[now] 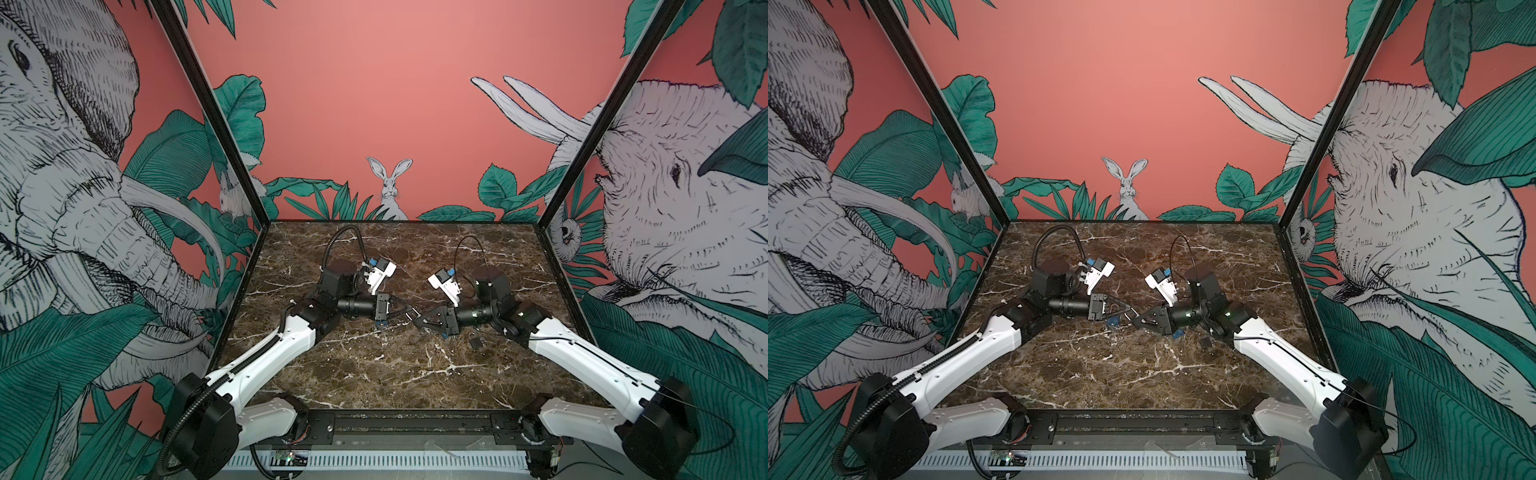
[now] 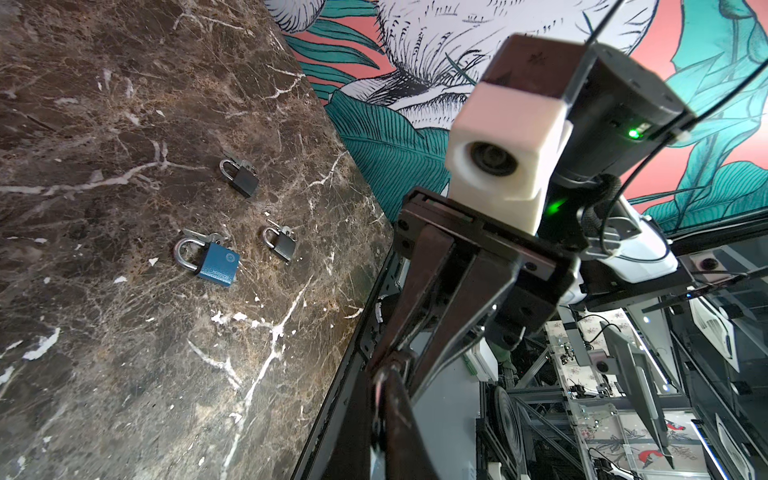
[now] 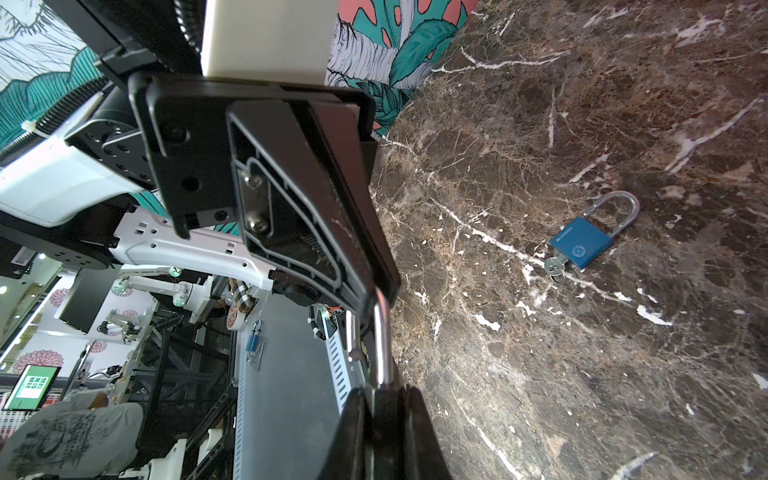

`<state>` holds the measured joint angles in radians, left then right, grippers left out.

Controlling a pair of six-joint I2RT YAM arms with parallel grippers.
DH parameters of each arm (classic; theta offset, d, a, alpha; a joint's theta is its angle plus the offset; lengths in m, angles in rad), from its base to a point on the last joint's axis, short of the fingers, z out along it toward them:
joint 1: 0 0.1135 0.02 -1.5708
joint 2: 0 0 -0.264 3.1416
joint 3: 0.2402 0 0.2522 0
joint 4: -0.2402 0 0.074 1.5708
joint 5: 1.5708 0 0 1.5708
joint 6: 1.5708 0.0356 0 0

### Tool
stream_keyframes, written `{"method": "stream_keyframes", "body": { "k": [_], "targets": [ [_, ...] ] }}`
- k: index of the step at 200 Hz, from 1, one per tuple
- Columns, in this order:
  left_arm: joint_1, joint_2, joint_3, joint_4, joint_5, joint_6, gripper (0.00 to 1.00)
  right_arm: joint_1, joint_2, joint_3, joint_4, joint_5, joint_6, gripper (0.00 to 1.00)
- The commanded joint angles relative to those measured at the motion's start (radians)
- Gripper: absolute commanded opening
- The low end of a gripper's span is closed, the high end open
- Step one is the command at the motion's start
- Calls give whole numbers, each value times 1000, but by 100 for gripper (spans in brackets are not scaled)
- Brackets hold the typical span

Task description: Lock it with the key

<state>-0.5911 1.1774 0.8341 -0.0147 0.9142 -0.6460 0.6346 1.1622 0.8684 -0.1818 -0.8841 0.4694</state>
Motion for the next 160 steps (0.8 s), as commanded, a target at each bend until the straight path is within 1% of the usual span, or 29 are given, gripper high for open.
{"method": "stream_keyframes", "body": {
  "k": [1,16,50,95,127,160],
  "targets": [
    [7,-13,-19,-3,-1,10,0,0,-26,-2,135,-71,56,0],
    [7,-12,-25,-5,1,14,0,-1,-33,-6,187,-103,106,0],
    [7,-7,-34,-12,-5,34,0,-1,-59,-23,343,-177,268,0],
    [7,7,-38,-4,-8,40,0,-1,-111,-32,382,-183,341,0],
    [8,11,-61,19,-19,37,0,-1,-132,-61,489,-175,421,0],
    [7,19,-61,25,-14,30,0,-1,-139,-78,541,-170,456,0]
  ]
}}
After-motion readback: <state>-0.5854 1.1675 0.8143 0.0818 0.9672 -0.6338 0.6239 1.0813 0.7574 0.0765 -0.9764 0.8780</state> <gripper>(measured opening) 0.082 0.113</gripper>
